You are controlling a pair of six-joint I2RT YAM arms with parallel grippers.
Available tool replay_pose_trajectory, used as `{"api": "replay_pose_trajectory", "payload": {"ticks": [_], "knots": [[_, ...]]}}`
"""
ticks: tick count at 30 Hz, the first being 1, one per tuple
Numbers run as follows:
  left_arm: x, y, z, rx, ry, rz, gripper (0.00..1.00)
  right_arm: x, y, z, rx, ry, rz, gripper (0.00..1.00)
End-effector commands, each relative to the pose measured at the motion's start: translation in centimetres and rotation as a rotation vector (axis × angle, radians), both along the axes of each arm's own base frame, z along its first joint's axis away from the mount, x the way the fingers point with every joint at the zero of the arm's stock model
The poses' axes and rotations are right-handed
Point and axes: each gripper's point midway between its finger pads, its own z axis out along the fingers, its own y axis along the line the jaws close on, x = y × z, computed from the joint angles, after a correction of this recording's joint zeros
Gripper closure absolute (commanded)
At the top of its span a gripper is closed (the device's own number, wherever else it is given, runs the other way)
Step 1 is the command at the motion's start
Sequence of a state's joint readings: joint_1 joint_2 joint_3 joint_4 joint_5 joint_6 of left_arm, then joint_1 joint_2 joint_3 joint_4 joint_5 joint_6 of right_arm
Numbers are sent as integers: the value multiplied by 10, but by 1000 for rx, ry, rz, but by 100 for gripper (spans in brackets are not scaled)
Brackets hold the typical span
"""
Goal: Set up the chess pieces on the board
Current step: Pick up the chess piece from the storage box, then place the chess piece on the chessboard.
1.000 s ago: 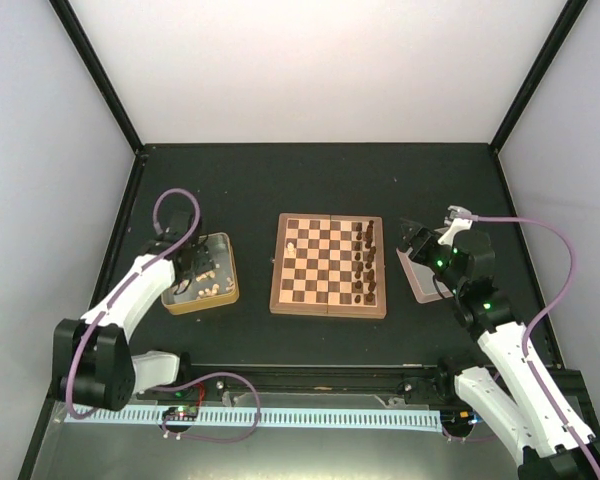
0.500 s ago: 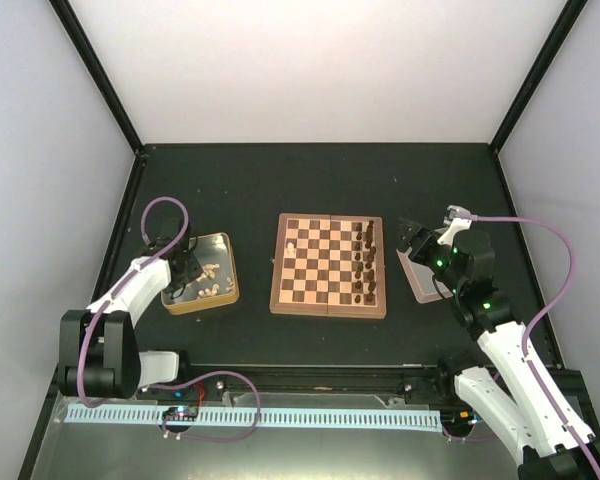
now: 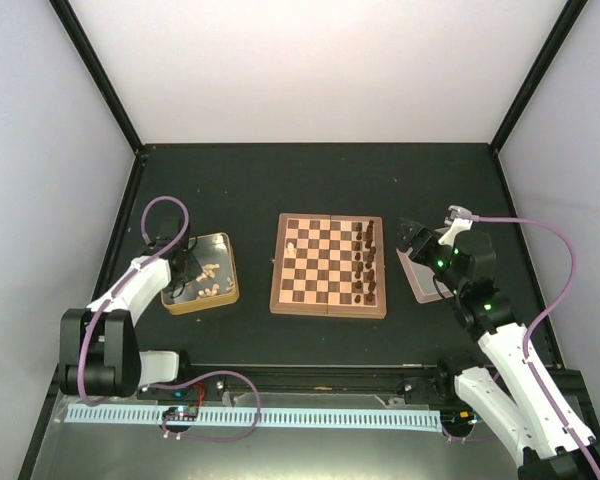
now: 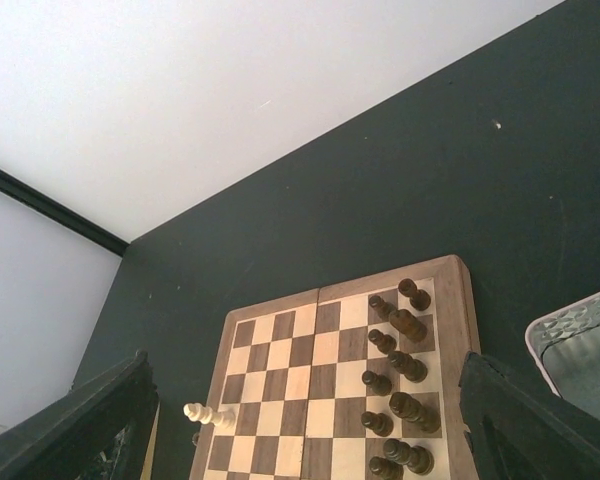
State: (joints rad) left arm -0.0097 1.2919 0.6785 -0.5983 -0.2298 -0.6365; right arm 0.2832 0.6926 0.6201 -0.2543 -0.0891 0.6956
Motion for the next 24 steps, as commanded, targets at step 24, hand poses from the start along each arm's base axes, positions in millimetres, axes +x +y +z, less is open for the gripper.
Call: {"api": "replay_pose_trajectory", "payload": {"ticks": [24], "knots": [[32, -190, 123, -272, -312, -672, 89, 1, -3, -2, 41, 4, -28, 17]]}}
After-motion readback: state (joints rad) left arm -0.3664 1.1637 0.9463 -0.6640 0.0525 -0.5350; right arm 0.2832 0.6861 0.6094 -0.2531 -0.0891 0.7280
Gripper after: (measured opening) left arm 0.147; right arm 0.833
